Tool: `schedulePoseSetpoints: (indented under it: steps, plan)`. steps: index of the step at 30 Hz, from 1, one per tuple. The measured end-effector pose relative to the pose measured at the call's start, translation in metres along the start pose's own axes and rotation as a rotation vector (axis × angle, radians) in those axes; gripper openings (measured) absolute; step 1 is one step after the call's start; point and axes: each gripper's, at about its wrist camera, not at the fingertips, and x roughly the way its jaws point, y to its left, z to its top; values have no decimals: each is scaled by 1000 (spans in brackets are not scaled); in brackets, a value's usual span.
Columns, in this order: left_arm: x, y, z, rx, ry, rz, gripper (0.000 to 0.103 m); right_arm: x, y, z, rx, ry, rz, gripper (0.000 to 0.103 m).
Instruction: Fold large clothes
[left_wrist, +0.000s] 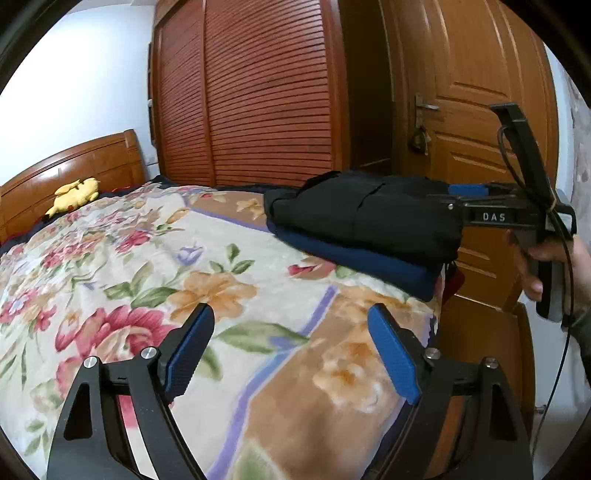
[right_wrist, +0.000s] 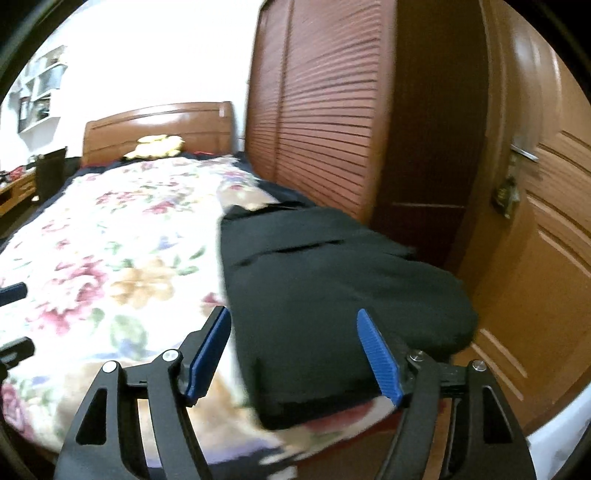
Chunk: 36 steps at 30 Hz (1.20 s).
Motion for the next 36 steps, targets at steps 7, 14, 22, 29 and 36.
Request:
schedulePoseSetpoints:
  steps: [7,14,22,29,36]
  plan:
    - [-31,38,-22,-68,17,71,36,-3,67,-10,-61,-38,162,73]
    - [-63,88,-34,-131,-25,174,95,0,126,-8,-101,-60,316,81]
    - [-96,144,-59,-183,-10,332,103,23,175,-14,-139,-58,404,84]
    - [-109,177,-92,-213,25,421,103,48,216,-17,-148,-37,466,84]
    - [-115,209,-122,-275,59,468,103,74,249,-23,-150,-1,503,84]
